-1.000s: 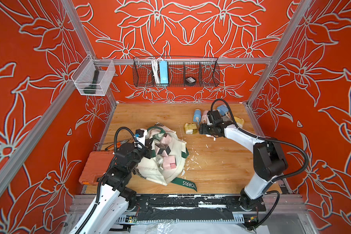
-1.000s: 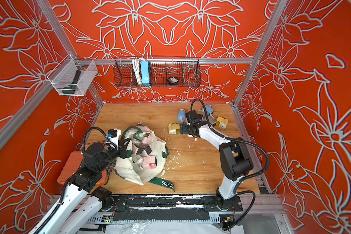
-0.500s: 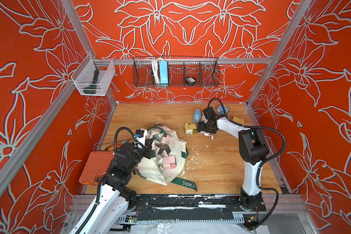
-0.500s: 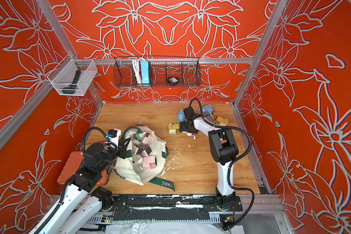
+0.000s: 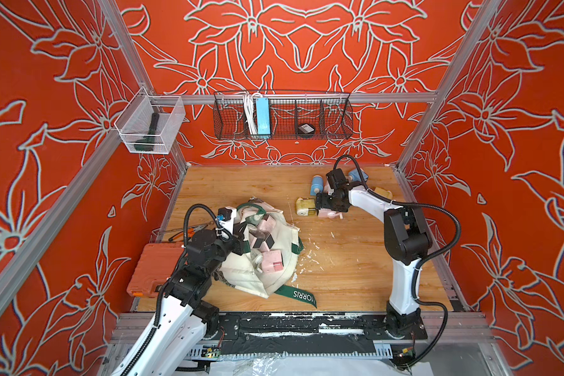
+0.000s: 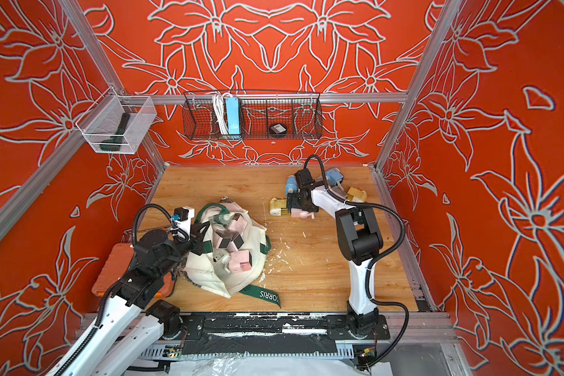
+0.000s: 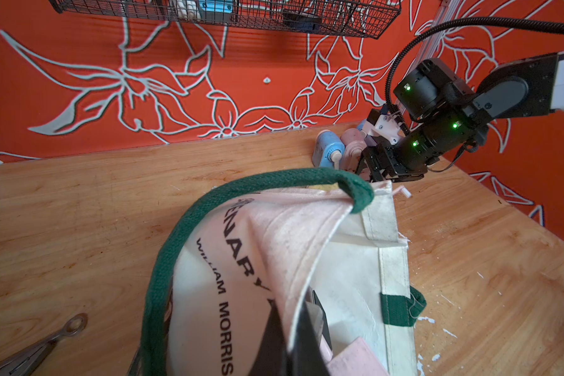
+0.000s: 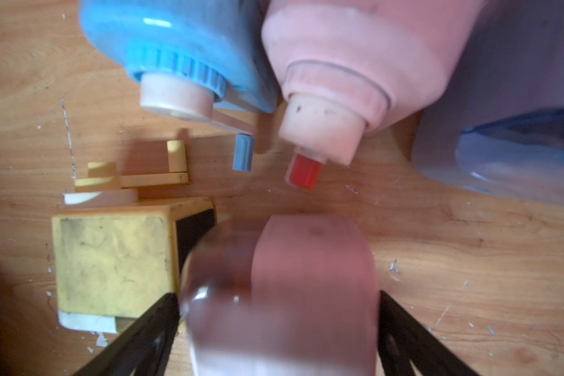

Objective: Take out the pencil sharpeners from the tote bags
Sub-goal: Place the pencil sharpener at the center of the board.

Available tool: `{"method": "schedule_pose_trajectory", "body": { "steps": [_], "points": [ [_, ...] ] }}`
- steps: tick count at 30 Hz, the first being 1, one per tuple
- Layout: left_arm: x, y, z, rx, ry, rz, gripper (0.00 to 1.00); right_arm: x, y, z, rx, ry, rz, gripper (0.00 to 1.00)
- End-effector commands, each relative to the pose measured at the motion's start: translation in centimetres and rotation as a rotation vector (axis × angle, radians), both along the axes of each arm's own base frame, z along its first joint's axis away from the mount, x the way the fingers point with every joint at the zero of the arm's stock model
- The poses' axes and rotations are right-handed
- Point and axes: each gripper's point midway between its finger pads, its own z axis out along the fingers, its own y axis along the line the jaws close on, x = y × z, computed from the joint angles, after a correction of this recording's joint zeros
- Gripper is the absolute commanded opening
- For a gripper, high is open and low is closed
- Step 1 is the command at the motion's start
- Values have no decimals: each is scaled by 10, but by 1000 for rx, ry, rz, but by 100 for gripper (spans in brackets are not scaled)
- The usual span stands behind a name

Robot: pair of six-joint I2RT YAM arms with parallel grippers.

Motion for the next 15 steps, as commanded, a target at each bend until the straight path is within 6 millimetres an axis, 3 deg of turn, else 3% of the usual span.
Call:
{"method": "schedule_pose_trajectory", "body": {
  "steps": [1,7,15],
  "points": [
    [1,1,6,-12,-25,10,0,-6,-1,13,11,-15,10,95],
    [2,0,5,-11,-19,6,0,-14,3,16,57,-28,19,97],
    [2,0,5,-12,-20,4,0,-12,29,17,198,-22,65,95]
  ]
}}
